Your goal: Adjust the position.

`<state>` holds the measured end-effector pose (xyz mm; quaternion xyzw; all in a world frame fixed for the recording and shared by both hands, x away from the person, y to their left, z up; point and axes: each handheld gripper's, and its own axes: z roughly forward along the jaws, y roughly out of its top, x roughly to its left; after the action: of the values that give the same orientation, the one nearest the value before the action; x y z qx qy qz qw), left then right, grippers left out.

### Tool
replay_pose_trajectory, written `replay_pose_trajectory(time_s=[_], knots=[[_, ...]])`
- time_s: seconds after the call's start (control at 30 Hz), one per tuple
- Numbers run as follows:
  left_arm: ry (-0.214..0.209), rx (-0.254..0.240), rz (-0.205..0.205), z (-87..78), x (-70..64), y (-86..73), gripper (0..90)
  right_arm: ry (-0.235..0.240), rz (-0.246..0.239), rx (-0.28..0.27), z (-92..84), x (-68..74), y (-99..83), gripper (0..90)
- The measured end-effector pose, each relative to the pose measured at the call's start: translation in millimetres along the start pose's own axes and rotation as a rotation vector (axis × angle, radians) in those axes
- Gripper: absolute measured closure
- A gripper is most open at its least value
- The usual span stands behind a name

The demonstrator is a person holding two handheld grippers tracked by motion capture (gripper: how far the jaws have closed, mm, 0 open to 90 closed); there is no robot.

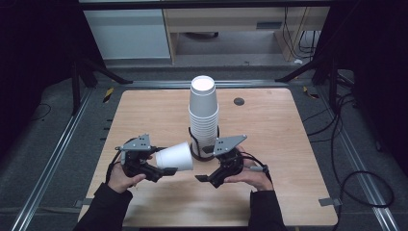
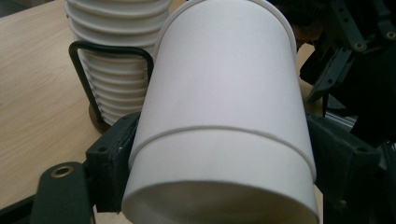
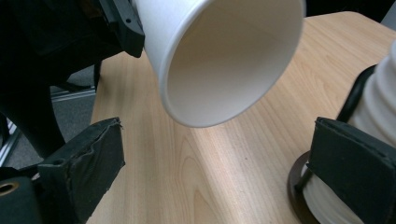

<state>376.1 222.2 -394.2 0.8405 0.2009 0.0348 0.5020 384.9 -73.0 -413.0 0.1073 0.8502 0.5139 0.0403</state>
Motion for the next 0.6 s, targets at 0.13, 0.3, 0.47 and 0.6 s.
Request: replay_pose_trajectory(time_s=[0.13, 0.3, 0.47, 0.6], knots=[[-0.017, -0.019, 0.003, 1.1, -3.3, 1.9, 18.9, 0.01, 0.01, -0.013, 6.1, 1.8, -2.0, 3.6], [-0.04, -0.02, 0.015, 4.1, -7.7, 3.5, 18.9, 0.027, 0.017, -0.031, 12.3, 4.1, -2.6, 3.7], [-0.064, -0.011, 0.026, 8.0, -11.1, 4.5, 18.9, 0.046, 0.015, -0.05, 15.7, 6.5, -0.8, 3.8], [-0.083, -0.008, 0.034, 9.6, -13.7, 5.1, 18.9, 0.053, 0.013, -0.048, 17.8, 7.7, -0.6, 3.9]])
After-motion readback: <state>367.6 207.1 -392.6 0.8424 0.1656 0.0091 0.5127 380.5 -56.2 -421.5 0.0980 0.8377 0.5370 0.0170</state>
